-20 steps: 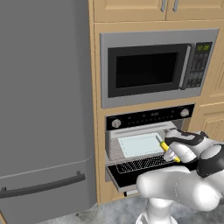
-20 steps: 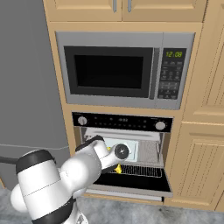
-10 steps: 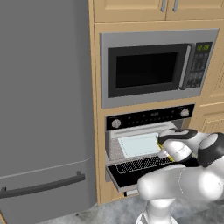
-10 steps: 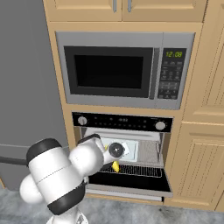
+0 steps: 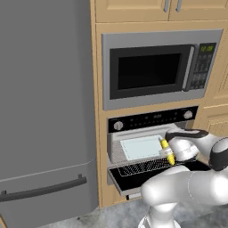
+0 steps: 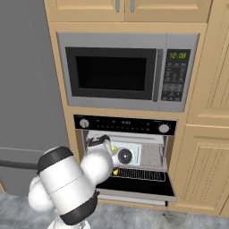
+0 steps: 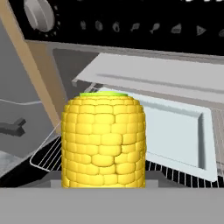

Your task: Place the corn on the bottom rack of the oven.

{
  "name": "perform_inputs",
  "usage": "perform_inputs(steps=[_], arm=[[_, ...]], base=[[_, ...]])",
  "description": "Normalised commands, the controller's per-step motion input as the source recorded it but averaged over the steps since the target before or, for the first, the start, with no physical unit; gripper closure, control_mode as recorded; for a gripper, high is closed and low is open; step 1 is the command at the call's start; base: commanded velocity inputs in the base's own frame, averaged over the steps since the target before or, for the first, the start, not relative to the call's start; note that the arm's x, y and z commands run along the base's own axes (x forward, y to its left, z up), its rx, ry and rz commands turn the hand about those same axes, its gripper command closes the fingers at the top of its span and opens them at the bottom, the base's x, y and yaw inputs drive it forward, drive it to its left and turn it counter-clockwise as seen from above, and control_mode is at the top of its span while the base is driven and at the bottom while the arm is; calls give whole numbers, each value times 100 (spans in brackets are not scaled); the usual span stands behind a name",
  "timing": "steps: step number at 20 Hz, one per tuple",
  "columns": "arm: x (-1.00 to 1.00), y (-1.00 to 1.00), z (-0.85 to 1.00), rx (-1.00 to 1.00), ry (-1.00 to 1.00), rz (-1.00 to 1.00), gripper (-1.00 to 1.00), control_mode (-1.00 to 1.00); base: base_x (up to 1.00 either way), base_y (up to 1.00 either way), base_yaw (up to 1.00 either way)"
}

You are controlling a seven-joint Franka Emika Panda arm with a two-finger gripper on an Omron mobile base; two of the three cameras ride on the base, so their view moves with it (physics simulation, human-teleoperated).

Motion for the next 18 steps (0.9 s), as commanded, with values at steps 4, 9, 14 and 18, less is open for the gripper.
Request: perform_inputs(steps=[4, 9, 14, 18], arm=[[34, 0, -6, 23, 0, -23, 100, -100], [17, 0, -31, 15, 0, -24, 100, -100], [13, 0, -39, 0, 0, -18, 100, -100], [35, 2, -4, 0, 0, -10, 100, -100]], base=[[0, 0, 0], [0, 0, 0], [0, 0, 0], [0, 0, 0]])
